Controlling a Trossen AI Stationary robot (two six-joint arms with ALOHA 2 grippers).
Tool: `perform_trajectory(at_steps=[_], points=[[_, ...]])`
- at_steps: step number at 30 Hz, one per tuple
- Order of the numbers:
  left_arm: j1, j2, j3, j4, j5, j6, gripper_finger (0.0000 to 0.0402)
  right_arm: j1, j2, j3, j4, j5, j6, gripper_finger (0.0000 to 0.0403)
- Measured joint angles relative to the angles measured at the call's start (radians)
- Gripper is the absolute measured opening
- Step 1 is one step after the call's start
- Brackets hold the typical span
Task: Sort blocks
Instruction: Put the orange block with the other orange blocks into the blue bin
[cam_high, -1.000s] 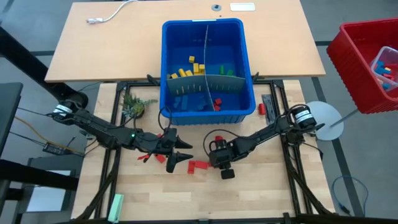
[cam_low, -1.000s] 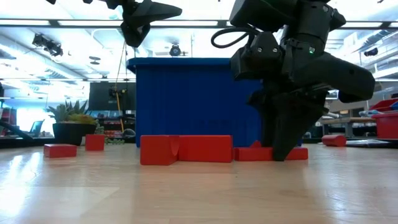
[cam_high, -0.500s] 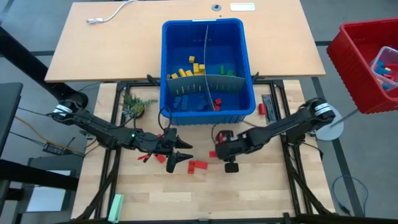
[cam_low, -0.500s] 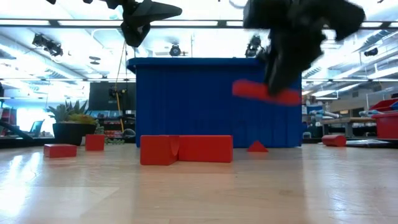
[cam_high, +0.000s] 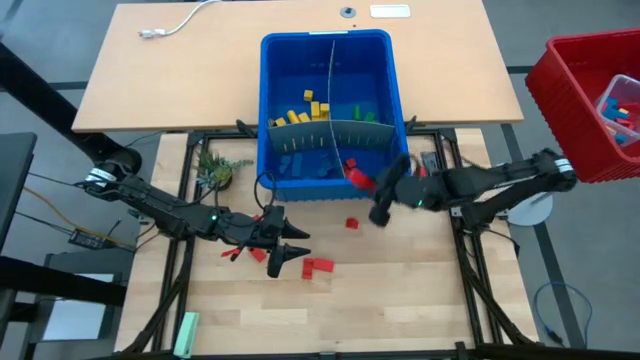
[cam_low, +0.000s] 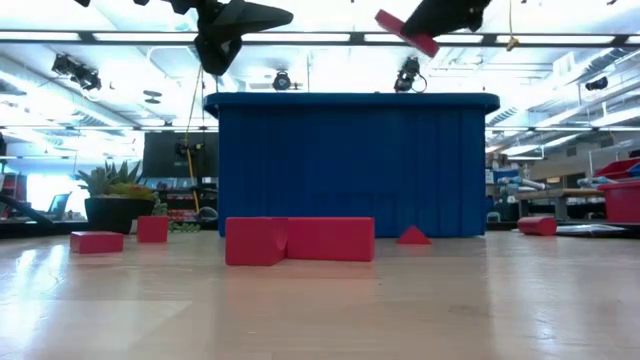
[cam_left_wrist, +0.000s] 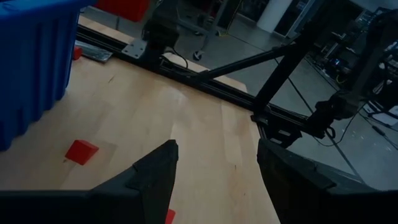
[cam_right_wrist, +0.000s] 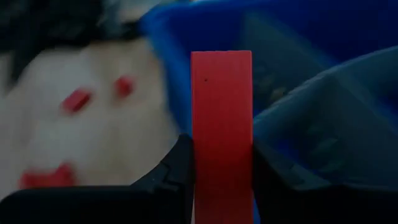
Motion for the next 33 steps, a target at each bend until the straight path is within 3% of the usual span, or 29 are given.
perform_trajectory(at_steps=[5,18,30,33], points=[[0.000,0.000,0.000,0.007,0.000,0.000,0.0232,-0.113,-0.058,0.000,0.046,0.074,0.003,0.0117],[0.000,0.000,0.000,0.004,0.000,0.000,0.0232,-0.334,-0.014,0.000,0.055,0.032,-0.006,0.0127],[0.000,0.000,0.000,0.004,0.000,0.000,0.0232,-0.341,-0.007,0.001,0.067,0.026,-0.025,0.0235],[0.000,0.000,0.000,0.003,0.000,0.000,0.0232,-0.324,-0.017,0.001,0.089,-0.049,-0.011,0.0247]])
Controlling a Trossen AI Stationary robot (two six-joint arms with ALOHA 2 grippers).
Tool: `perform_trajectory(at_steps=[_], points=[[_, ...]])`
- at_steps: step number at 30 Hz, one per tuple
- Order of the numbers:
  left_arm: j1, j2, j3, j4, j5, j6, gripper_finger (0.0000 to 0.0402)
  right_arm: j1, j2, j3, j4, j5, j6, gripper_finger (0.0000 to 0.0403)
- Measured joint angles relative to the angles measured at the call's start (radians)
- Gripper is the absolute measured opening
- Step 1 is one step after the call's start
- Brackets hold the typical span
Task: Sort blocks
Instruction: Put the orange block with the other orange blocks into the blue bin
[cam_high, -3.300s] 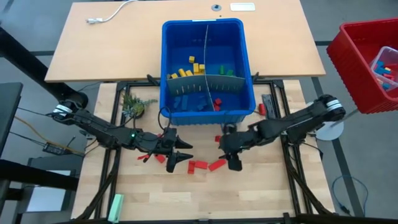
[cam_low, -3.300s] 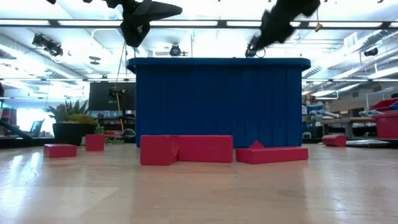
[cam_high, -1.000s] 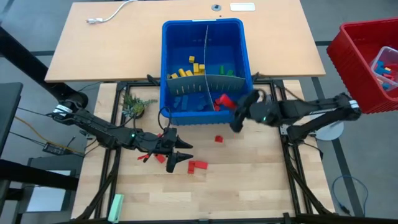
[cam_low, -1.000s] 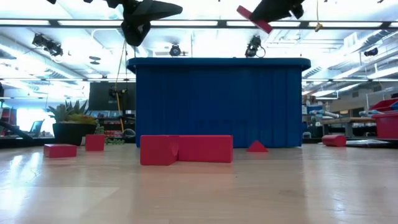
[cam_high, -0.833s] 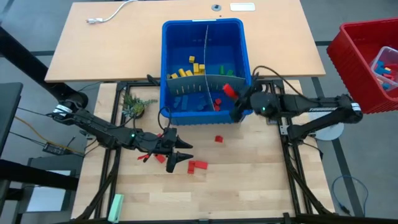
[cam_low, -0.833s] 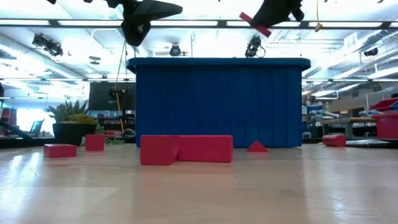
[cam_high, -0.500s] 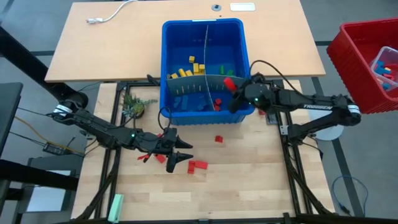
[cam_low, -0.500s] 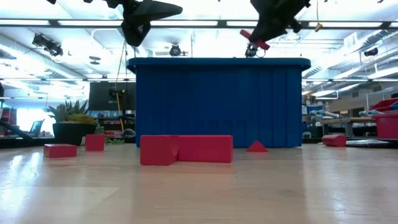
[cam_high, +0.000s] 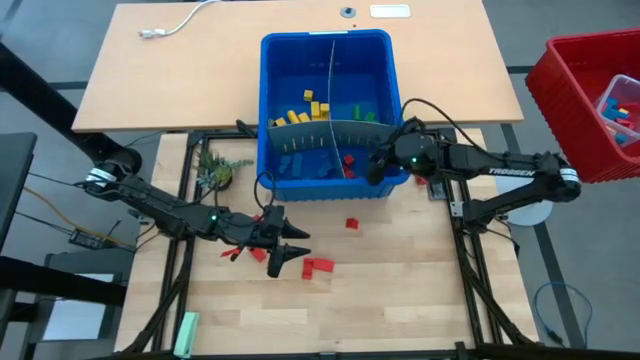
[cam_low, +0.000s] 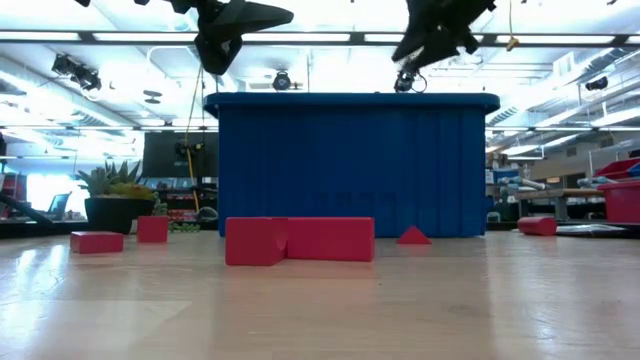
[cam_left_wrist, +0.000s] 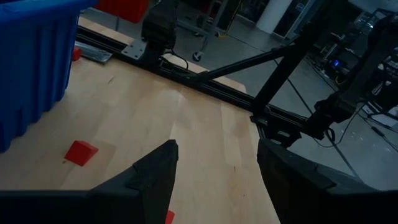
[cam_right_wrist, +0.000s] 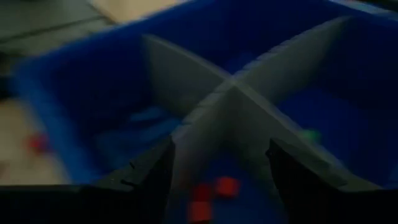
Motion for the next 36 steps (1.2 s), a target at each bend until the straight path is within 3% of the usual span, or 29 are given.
perform_trajectory(at_steps=[7,17,26,36], points=[[0.000,0.000,0.000,0.001,0.000,0.000,0.0232,0.114,0.008,0.000,0.097,-0.316,0.053,0.0245],[0.000,0.000,0.000,0.011,0.000,0.000,0.0232,0.331,0.122,0.000,0.201,-0.305,0.054,0.0234],[0.000,0.000,0.000,0.004,0.000,0.000,0.0232,0.390,0.310,0.000,0.258,-0.310,0.092,0.0230],[0.000,0.000,0.000,0.008,0.000,0.000,0.0232,0.403,0.519,-0.001,0.383,-0.564,0.157,0.0230]])
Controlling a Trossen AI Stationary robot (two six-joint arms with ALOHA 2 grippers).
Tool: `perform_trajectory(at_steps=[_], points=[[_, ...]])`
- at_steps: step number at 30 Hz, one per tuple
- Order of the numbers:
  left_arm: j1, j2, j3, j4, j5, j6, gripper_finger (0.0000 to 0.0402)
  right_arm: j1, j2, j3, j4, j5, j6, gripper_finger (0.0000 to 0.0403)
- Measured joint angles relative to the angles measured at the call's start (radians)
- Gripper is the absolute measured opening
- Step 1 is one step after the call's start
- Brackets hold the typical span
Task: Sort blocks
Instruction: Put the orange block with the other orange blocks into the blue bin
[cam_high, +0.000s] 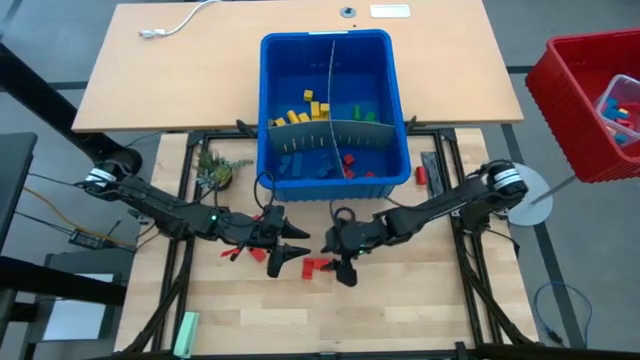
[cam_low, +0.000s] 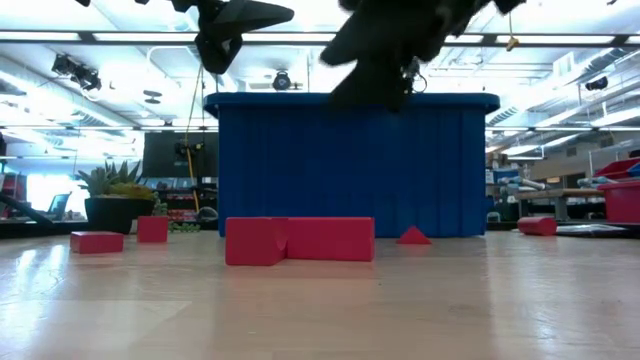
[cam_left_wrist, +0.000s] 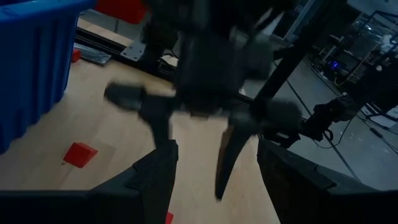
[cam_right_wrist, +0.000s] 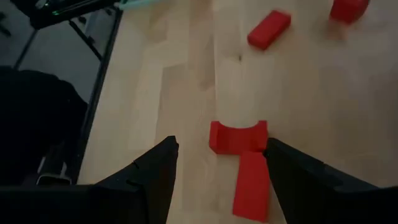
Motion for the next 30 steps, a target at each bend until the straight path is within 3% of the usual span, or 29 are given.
perform_trajectory(at_steps=[7,13,19,30], points=[[0.000,0.000,0.000,-0.012,0.018,0.000,0.0232,0.019,0.133,0.030,-0.005,0.009,-0.018,0.0242],[0.000,0.000,0.000,-0.024,0.019,0.003,0.0232,0.033,0.230,0.056,-0.015,0.080,-0.029,0.0240],[0.000,0.000,0.000,-0.026,0.019,0.025,0.0232,0.033,0.258,0.057,-0.032,0.206,-0.008,0.0240],[0.000,0.000,0.000,-0.023,0.019,0.026,0.0232,0.036,0.258,0.058,-0.065,0.212,-0.020,0.0235]])
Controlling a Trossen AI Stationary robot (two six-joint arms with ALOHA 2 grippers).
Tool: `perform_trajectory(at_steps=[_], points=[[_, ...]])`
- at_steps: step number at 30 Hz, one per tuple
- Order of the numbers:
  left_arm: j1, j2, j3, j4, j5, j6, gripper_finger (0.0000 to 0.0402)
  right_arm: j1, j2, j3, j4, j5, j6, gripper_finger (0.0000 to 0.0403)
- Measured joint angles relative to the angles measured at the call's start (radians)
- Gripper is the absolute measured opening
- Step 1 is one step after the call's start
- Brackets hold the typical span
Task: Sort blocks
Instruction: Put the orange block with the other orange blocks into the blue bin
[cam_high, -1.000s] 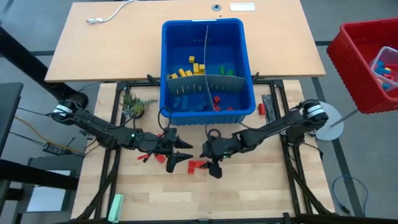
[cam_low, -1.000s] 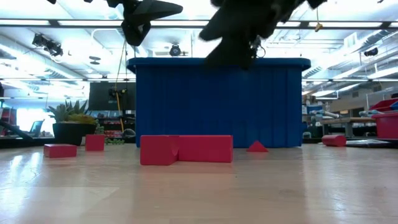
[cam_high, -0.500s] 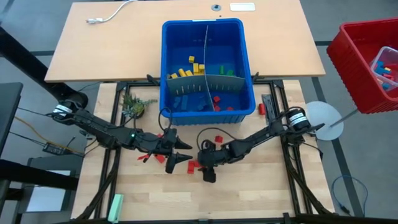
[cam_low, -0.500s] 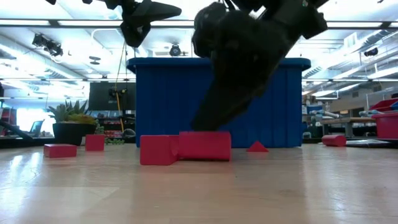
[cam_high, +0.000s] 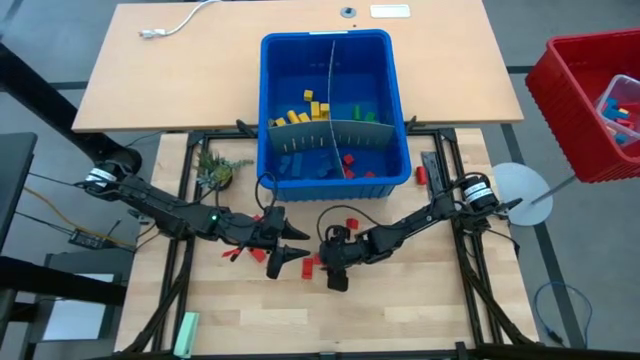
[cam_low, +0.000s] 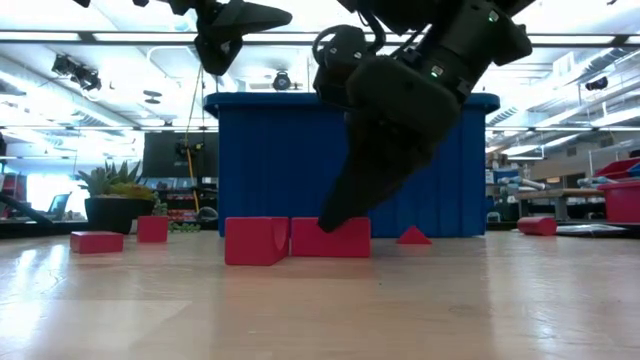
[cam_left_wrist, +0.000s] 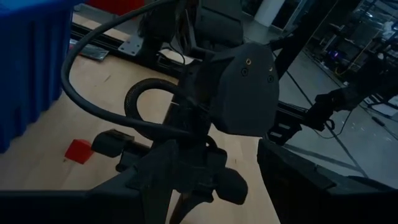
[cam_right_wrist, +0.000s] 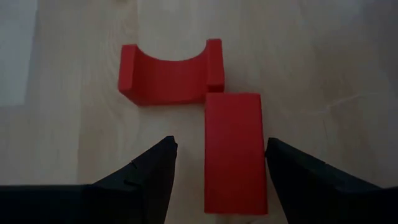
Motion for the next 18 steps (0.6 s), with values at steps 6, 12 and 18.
perform_trajectory(at_steps=[6,12,18], points=[[0.000,0.000,0.000,0.001,0.000,-0.002,0.0232,-0.003,0.010,0.000,0.000,0.022,-0.020,0.0215],[0.000,0.000,0.000,0.006,0.000,-0.004,0.0232,-0.003,0.047,-0.001,0.005,0.003,-0.006,0.0190],[0.000,0.000,0.000,0.010,0.000,-0.006,0.0232,-0.005,0.044,0.000,0.000,0.012,0.011,0.0147]])
